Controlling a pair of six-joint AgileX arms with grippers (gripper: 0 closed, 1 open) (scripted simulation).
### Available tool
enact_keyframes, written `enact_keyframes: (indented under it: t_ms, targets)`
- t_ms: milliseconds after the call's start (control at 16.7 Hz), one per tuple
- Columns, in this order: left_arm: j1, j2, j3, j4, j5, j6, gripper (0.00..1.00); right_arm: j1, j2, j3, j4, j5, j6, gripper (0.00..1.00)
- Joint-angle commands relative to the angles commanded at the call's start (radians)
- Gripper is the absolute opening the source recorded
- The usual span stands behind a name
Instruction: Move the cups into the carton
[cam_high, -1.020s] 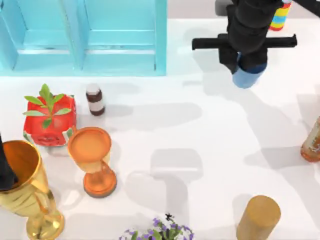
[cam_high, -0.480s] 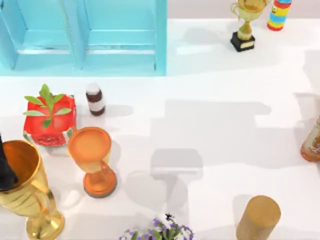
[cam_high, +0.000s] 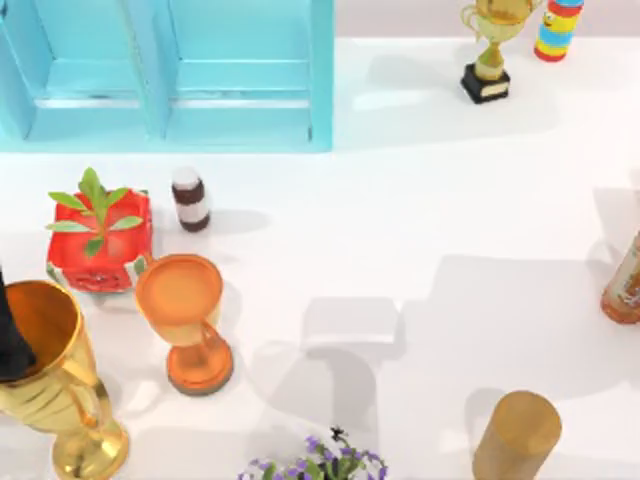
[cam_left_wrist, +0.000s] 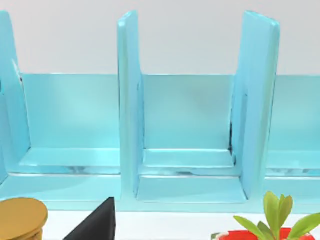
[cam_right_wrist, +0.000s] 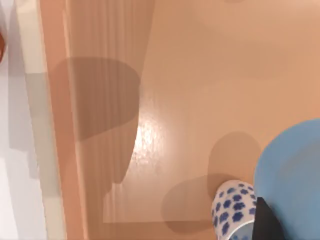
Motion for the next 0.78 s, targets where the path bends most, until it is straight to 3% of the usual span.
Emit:
enact_keyframes:
  t_ms: [780]
  targets:
    - [0.000, 0.000, 0.000, 0.000, 0.000, 0.000, 1.00, -0.028, 0.026, -0.222, 0.249, 0.000, -0.028, 0.00]
